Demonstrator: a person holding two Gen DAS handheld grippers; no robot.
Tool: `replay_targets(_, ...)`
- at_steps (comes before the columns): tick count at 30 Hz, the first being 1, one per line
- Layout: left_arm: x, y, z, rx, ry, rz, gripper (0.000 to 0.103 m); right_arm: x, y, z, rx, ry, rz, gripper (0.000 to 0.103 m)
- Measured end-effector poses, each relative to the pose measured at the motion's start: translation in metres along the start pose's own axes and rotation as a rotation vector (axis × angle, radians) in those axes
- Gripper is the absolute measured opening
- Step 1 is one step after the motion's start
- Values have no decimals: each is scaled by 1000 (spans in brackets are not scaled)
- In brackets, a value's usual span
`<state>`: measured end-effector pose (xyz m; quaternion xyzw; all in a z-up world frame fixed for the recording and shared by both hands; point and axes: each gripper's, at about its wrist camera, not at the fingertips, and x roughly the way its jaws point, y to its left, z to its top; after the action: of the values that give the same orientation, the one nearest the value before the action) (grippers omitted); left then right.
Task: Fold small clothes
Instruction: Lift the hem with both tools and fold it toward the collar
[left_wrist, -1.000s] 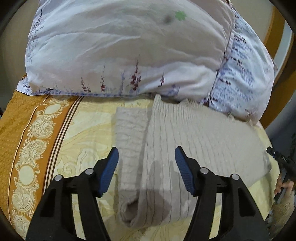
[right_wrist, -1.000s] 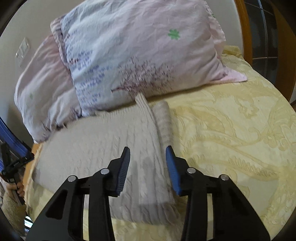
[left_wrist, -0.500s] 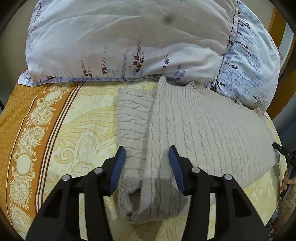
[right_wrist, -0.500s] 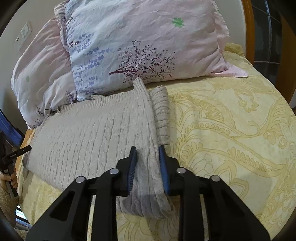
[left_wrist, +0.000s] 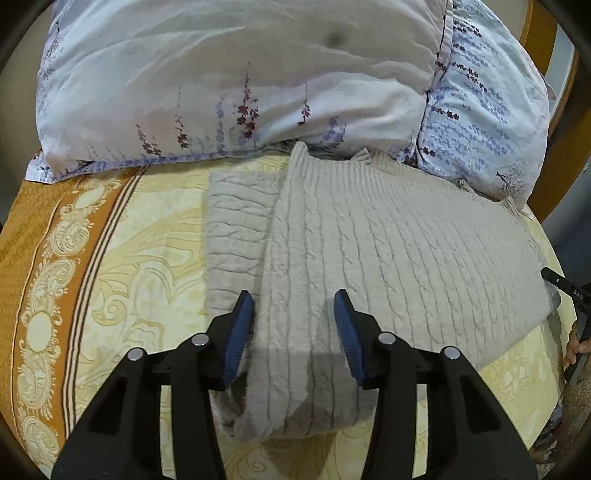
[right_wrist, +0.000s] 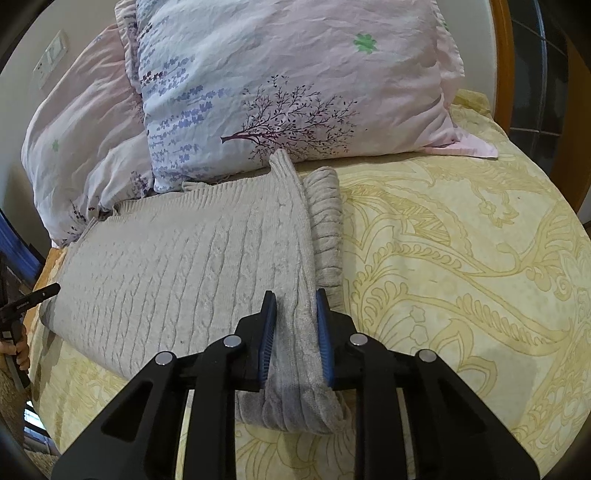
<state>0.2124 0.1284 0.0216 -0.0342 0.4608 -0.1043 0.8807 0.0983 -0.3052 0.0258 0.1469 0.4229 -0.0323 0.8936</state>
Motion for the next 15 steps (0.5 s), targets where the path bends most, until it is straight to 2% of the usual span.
replay_targets(2, 1, -2, 0, 4, 9, -7, 37, -1, 0, -1, -4, -1, 5, 21)
replay_targets(4, 1, -2, 0, -1, 16, -27, 21, -3, 1, -2, -9, -6, 8, 14)
replay_targets(7, 0, 1, 0, -29, 25, -54, 11, -6, 2, -2, -1, -17, 20, 12)
replay_targets(15, -12, 12, -1, -78, 20, -113, 7, -26, 2, -3, 34, -74, 57, 11)
